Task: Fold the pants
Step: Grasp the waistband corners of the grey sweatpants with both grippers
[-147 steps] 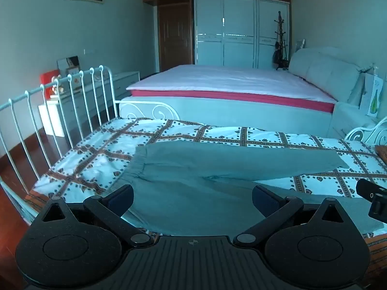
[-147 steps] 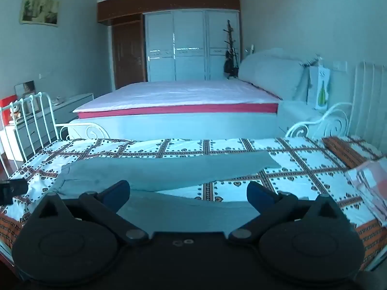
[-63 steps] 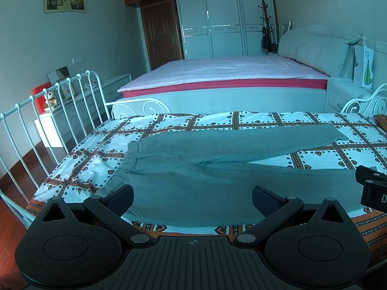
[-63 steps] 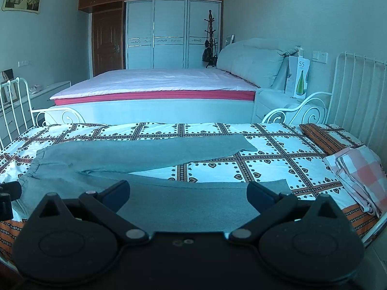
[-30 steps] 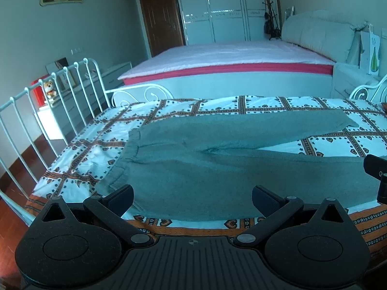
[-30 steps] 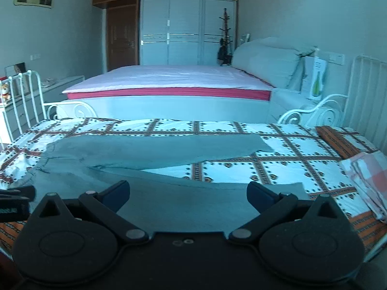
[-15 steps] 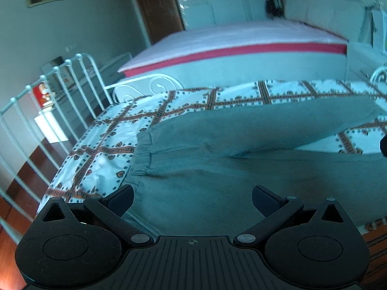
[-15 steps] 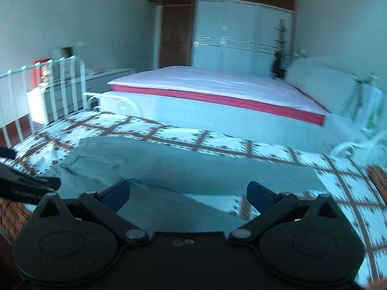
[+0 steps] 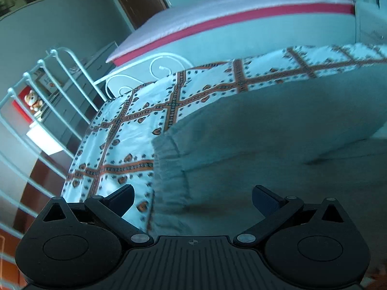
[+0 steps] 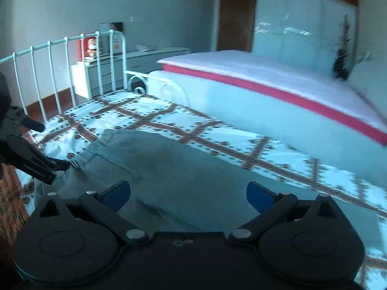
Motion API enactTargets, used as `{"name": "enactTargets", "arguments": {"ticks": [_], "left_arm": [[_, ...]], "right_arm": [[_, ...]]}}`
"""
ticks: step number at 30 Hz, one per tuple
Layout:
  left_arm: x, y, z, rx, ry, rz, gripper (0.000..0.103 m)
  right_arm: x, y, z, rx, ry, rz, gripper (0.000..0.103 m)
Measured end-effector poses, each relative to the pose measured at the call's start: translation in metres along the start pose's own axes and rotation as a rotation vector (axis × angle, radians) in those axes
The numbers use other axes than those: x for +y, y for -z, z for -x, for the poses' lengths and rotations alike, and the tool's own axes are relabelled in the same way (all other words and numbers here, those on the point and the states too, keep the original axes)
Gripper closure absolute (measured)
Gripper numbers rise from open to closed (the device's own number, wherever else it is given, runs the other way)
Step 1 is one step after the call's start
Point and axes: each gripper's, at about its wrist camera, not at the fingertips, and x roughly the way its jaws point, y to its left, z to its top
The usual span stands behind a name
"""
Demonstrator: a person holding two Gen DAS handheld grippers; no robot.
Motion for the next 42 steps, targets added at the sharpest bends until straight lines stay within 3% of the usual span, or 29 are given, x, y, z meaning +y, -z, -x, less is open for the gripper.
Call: {"name": "enactTargets", "arguments": {"ticks": [4, 6, 7, 8, 9, 10, 13, 18, 20, 22, 24, 27, 29, 32, 35, 36, 37, 39, 42], "left_arm": [[0.037, -0.017, -0.047, -0.025, 0.143, 0.084, 0.0], [0.05, -0.027, -0.073, -0.03, 0.161, 0.085, 0.002], [0.053, -0.032, -0.086, -0.024, 0.151, 0.054, 0.021], [0.056, -0.038, -0.102, -0.004, 0.159, 0.01, 0.033], [0.058, -0.043, -0.118, 0.028, 0.176, -0.015, 0.05], [0.061, -0.048, -0.133, 0.055, 0.193, -0.026, 0.051], [0.067, -0.059, -0.168, 0.073, 0.218, -0.068, 0.051], [0.079, -0.069, -0.219, 0.143, 0.37, -0.141, 0.051], [0.084, -0.074, -0.232, 0.157, 0.421, -0.143, 0.051], [0.09, -0.083, -0.238, 0.122, 0.426, -0.145, 0.051], [0.096, -0.091, -0.241, 0.091, 0.454, -0.157, 0.051], [0.087, -0.09, -0.262, 0.178, 0.519, -0.237, 0.051], [0.084, -0.09, -0.27, 0.18, 0.563, -0.262, 0.051], [0.094, -0.094, -0.282, 0.238, 0.618, -0.189, 0.051], [0.089, -0.09, -0.274, 0.224, 0.588, -0.166, 0.057], [0.088, -0.088, -0.269, 0.207, 0.567, -0.162, 0.062], [0.086, -0.084, -0.262, 0.188, 0.541, -0.159, 0.069], [0.083, -0.079, -0.248, 0.145, 0.478, -0.153, 0.077], [0.078, -0.07, -0.223, 0.084, 0.378, -0.146, 0.083]], "right_arm": [[-0.01, -0.02, -0.065, 0.083, -0.059, 0.045, 0.029], [-0.009, -0.027, -0.096, 0.128, -0.074, 0.094, 0.041], [-0.009, -0.03, -0.111, 0.149, -0.084, 0.124, 0.05], [-0.009, -0.032, -0.124, 0.166, -0.093, 0.151, 0.057], [-0.009, -0.034, -0.14, 0.19, -0.106, 0.18, 0.069], [-0.009, -0.036, -0.153, 0.211, -0.124, 0.203, 0.077], [-0.012, -0.044, -0.188, 0.253, -0.149, 0.245, 0.08], [-0.018, -0.059, -0.233, 0.325, -0.201, 0.301, 0.072], [-0.021, -0.065, -0.247, 0.346, -0.205, 0.338, 0.065], [-0.028, -0.073, -0.258, 0.339, -0.214, 0.346, 0.04], [-0.037, -0.08, -0.263, 0.323, -0.23, 0.332, 0.034], [-0.05, -0.085, -0.283, 0.365, -0.275, 0.313, 0.043], [-0.055, -0.082, -0.299, 0.412, -0.296, 0.307, 0.046], [-0.056, -0.073, -0.318, 0.5, -0.355, 0.301, 0.046], [-0.049, -0.061, -0.324, 0.52, -0.338, 0.349, 0.044], [-0.048, -0.061, -0.322, 0.506, -0.333, 0.349, 0.055], [-0.046, -0.062, -0.318, 0.489, -0.332, 0.337, 0.083], [-0.038, -0.061, -0.309, 0.46, -0.282, 0.373, 0.103], [-0.029, -0.056, -0.289, 0.419, -0.219, 0.404, 0.103]]}}
